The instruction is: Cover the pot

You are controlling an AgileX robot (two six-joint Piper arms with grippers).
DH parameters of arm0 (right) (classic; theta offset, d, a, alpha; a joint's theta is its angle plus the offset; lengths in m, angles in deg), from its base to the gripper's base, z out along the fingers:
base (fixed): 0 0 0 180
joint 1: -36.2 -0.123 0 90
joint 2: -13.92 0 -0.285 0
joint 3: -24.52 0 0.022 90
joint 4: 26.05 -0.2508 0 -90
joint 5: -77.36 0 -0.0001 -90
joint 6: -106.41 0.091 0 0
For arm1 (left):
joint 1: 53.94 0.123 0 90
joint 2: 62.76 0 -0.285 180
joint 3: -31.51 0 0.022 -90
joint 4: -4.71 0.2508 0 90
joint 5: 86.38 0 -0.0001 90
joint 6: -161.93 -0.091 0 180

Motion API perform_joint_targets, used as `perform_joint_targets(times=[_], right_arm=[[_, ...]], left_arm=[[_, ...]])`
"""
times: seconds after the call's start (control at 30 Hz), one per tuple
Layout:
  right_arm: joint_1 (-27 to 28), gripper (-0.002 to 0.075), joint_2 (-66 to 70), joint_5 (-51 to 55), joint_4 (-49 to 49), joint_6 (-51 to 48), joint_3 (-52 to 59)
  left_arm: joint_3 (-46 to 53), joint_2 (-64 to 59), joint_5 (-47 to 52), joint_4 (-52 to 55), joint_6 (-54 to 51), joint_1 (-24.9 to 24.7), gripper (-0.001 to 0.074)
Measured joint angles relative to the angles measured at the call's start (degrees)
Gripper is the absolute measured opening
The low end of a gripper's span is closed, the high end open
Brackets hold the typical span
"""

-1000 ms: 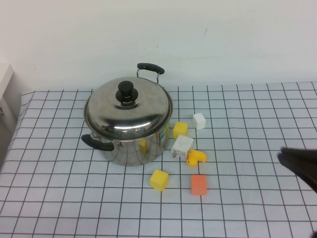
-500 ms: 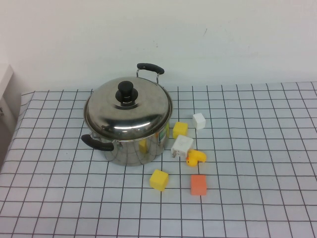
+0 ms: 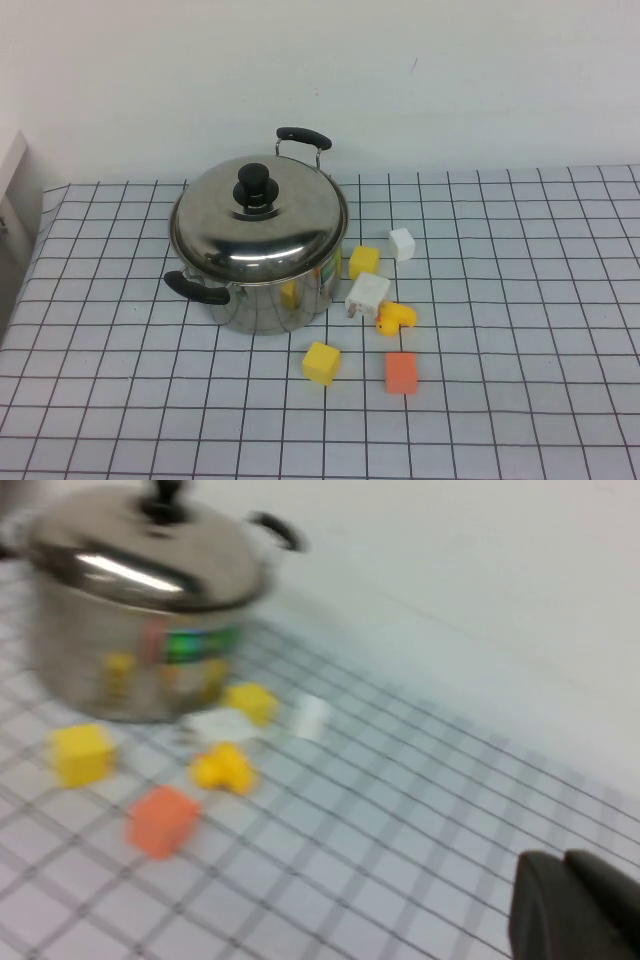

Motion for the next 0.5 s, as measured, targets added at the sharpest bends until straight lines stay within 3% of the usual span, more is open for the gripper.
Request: perform_joint_targets(times=[0.3,0.5], right_arm=[[21.3,-0.0002,-12.4,0.9,-4.5,-0.3,5.8],[25.3,-0.0002,-16.0,8.7,-4.5,4.9,8.1]], left_arm=[[0.0,0.0,0.0,0.0,0.0,0.0,-0.0003],[0.0,0.0,0.0,0.0,-0.3,0.0,-0.0003]])
